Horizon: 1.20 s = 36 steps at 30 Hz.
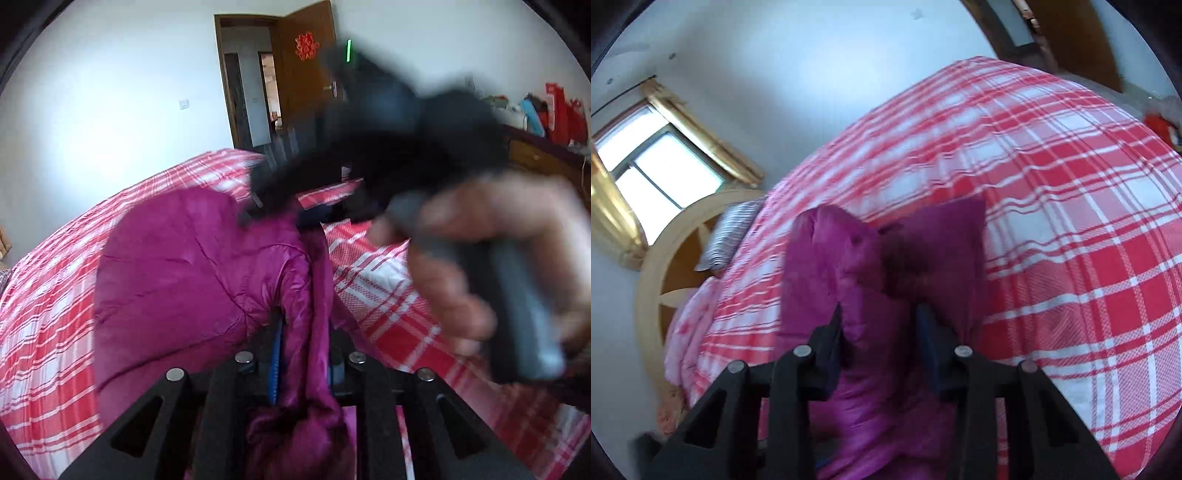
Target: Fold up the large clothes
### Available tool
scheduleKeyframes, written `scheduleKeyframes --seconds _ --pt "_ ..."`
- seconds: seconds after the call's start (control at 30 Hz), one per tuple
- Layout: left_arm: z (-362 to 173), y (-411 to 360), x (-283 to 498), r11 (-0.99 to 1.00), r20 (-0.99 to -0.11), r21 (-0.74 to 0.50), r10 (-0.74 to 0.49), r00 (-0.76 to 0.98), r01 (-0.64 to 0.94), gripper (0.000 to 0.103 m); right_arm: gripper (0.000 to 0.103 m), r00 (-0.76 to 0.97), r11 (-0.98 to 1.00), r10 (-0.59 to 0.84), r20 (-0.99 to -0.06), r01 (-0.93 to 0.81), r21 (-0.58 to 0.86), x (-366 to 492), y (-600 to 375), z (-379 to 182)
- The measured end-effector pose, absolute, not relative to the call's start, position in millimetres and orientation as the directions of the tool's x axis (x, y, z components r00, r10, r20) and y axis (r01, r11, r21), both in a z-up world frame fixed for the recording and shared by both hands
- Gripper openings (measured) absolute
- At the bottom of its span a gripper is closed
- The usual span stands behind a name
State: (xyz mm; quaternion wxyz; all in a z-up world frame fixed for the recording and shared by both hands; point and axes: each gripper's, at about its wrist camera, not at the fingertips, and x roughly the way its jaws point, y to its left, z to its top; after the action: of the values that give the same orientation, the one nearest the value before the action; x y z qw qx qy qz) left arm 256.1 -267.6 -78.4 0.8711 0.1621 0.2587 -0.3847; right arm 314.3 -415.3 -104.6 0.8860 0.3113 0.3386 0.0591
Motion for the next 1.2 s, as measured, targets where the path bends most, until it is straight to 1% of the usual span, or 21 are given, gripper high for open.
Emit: scheduleKeyframes --seconds 0.03,0.1,0.13,0.17,0.23,0.33,0.4,0.43,0.47,0.53,0.6,0.67,0.7,0.77,0.8,0.87,0.9,0.93,1.0,1.13,1.2 --pt "-68.6 -253.8 250.9 0.645 -0.553 0.068 -0.611 0.567 0.761 0.024 0.04 0.759 0.809 0.295 -0.58 0.125 0.575 314.1 -416.9 -107.5" --pt "-52.8 -228.3 247.0 0.656 -0.503 0.056 -0.632 0.589 0.753 0.051 0.04 0.753 0.806 0.29 -0.591 0.141 0.575 312.7 -421.3 -115.7" --pt "-45.6 -215.1 248.8 0.682 -0.474 0.055 -0.625 0.62 0.729 0.074 0.04 0.752 0.815 0.275 -0.6 0.149 0.56 309.9 -421.5 -118.3" --pt "-39.4 -201.9 252.8 0.711 -0.435 0.048 -0.618 0.655 0.702 0.083 0.04 0.751 0.824 0.26 -0.607 0.156 0.545 309.1 -423.5 -120.6" --pt "-32.4 -185.5 264.9 0.744 -0.398 0.024 -0.605 0.689 0.667 0.083 0.04 0.752 0.829 0.242 -0.614 0.168 0.533 309.4 -426.4 -122.4" --pt "-41.9 -180.3 304.8 0.813 -0.471 0.022 -0.505 0.723 0.581 0.083 0.04 0.759 0.831 0.211 -0.616 0.193 0.522 305.1 -427.3 -120.1" --pt "-62.5 -191.3 329.1 0.829 -0.538 0.019 -0.463 0.705 0.559 0.083 0.045 0.761 0.842 0.148 -0.632 0.239 0.484 308.1 -429.0 -117.0" --pt "-75.8 -199.0 331.4 0.825 -0.564 0.027 -0.454 0.69 0.564 0.083 0.049 0.755 0.843 0.109 -0.646 0.274 0.463 308.7 -430.2 -114.8" --pt "-87.3 -205.7 335.1 0.825 -0.593 0.04 -0.435 0.677 0.564 0.083 0.049 0.756 0.838 0.054 -0.653 0.321 0.44 303.8 -427.7 -105.5" --pt "-101.8 -213.6 331.8 0.829 -0.586 0.06 -0.422 0.692 0.556 0.083 0.049 0.773 0.835 -0.002 -0.635 0.35 0.424 295.7 -419.4 -86.5" --pt "-103.5 -222.6 325.3 0.832 -0.567 0.092 -0.408 0.716 0.547 0.083 0.049 0.819 0.843 -0.046 -0.573 0.339 0.417 282.9 -399.0 -53.3" --pt "-103.3 -224.4 323.3 0.831 -0.566 0.106 -0.402 0.72 0.546 0.083 0.052 0.867 0.845 -0.024 -0.498 0.284 0.454 275.6 -379.3 -28.5" --pt "-104.6 -228.3 325.7 0.831 -0.569 0.098 -0.405 0.716 0.548 0.083 0.054 0.888 0.832 0.021 -0.459 0.239 0.501 276.2 -370.1 -20.1" --pt "-105.4 -223.4 330.0 0.835 -0.577 0.071 -0.412 0.705 0.546 0.083 0.066 0.921 0.783 0.141 -0.363 0.121 0.61 286.4 -358.1 -17.5" --pt "-104.5 -219.6 332.7 0.838 -0.582 0.054 -0.415 0.699 0.543 0.083 0.066 0.925 0.771 0.15 -0.348 0.11 0.627 292.2 -355.4 -21.3" --pt "-102.2 -213.6 334.0 0.845 -0.583 0.035 -0.416 0.698 0.533 0.082 0.066 0.916 0.765 0.131 -0.379 0.15 0.626 309.4 -352.5 -39.0" --pt "-100.3 -208.6 335.7 0.861 -0.582 0.062 -0.381 0.719 0.505 0.083 0.066 0.911 0.757 0.122 -0.394 0.172 0.631 315.5 -355.3 -50.0" --pt "-100.2 -206.4 334.4 0.866 -0.574 0.065 -0.374 0.728 0.496 0.083 0.066 0.907 0.75 0.105 -0.407 0.196 0.631 318.8 -359.4 -59.4" --pt "-94.6 -195.6 342.3 0.887 -0.552 0.03 -0.37 0.747 0.462 0.083 0.067 0.891 0.73 0.032 -0.452 0.288 0.62 318.6 -374.6 -79.0" --pt "-86.0 -199.7 365.5 0.907 -0.555 0.005 -0.349 0.755 0.422 0.083 0.066 0.879 0.737 -0.035 -0.476 0.344 0.582 311.6 -392.1 -97.9" --pt "-89.8 -217.2 378.4 0.912 -0.582 0.055 -0.302 0.755 0.407 0.083 0.066 0.863 0.759 -0.058 -0.501 0.365 0.54 314.8 -396.0 -104.6"
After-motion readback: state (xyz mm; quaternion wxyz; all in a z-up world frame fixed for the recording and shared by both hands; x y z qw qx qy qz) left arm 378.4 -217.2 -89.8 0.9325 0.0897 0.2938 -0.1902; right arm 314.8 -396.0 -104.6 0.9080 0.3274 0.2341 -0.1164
